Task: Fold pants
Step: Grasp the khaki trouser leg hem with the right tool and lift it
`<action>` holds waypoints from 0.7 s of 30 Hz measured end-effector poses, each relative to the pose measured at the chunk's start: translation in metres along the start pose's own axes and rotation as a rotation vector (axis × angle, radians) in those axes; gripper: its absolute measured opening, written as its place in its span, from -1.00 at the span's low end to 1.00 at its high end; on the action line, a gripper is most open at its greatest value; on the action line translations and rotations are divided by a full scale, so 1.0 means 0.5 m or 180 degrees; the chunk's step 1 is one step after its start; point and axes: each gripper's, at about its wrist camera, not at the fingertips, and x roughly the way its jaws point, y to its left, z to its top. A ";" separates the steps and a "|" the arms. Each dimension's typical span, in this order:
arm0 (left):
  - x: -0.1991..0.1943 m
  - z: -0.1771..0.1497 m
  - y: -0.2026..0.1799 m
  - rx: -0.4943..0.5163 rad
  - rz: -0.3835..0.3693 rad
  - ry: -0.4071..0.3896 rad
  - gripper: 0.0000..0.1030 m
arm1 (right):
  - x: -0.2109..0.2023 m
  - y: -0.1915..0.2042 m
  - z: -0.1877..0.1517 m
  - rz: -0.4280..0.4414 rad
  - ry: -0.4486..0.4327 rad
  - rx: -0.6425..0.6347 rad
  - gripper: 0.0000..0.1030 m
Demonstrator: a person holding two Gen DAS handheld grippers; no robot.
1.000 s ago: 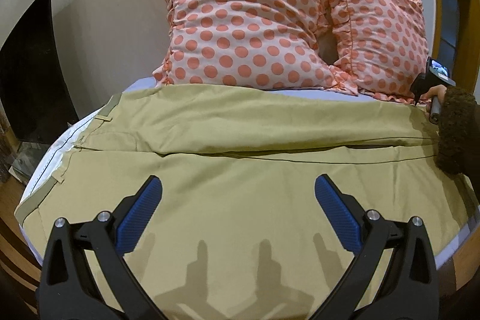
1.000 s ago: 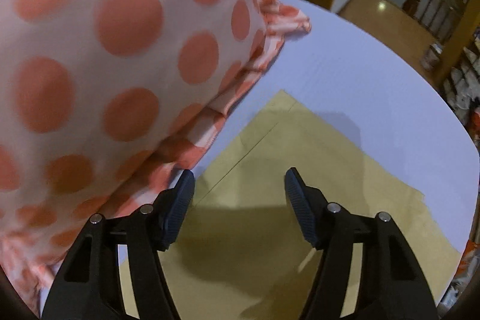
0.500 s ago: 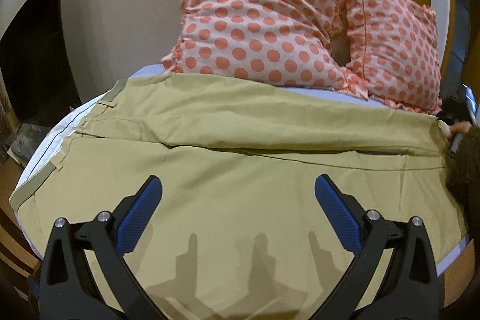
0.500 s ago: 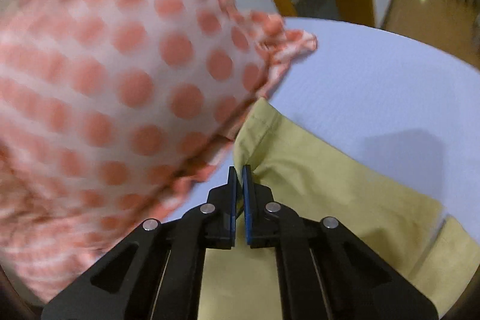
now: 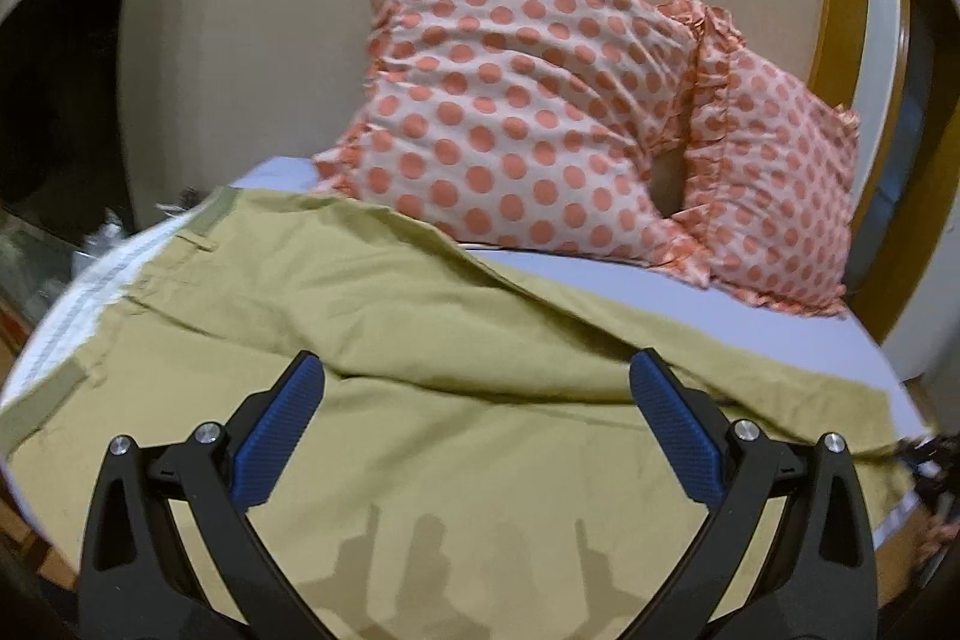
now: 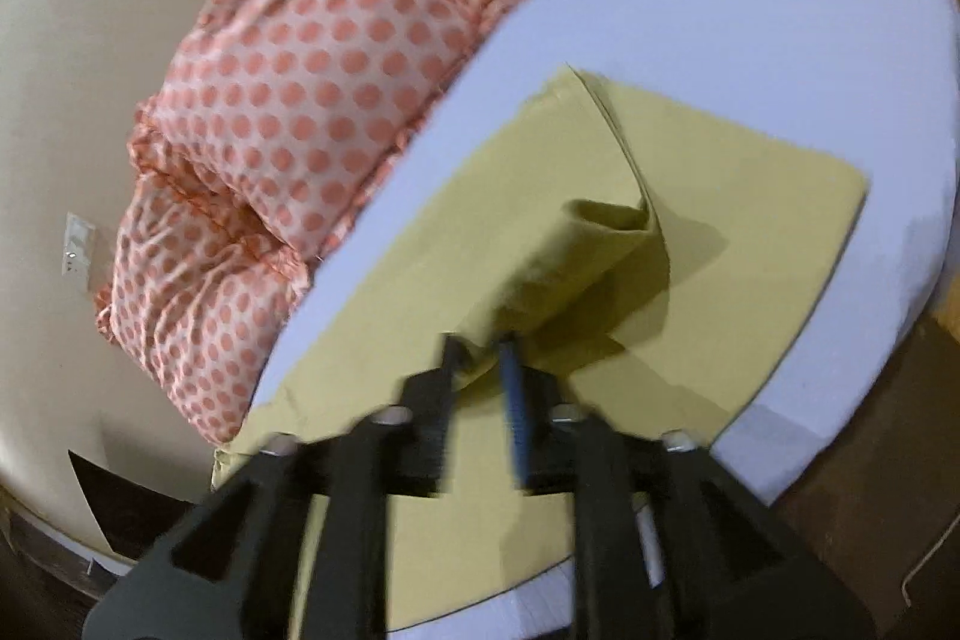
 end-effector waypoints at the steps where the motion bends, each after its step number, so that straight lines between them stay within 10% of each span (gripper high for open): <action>1: 0.011 0.005 0.005 -0.0048 -0.0090 0.0042 0.97 | 0.001 -0.001 -0.003 0.0009 0.0008 0.0016 0.19; 5: 0.062 0.024 0.028 -0.0321 -0.0307 0.0255 0.97 | 0.021 0.005 -0.005 -0.0026 -0.0034 -0.0011 0.18; 7: 0.102 0.043 0.040 -0.0462 -0.0353 0.0331 0.96 | 0.026 0.006 0.007 -0.0058 -0.0149 -0.0066 -0.96; 18: 0.349 0.102 0.051 -0.0729 0.0012 0.1125 0.72 | -0.067 -0.013 0.029 0.0475 -0.0685 -0.0063 -0.97; 21: 0.389 0.086 0.083 -0.1007 0.0017 0.1263 -0.05 | -0.071 -0.010 0.029 0.0531 -0.0731 -0.0086 -0.97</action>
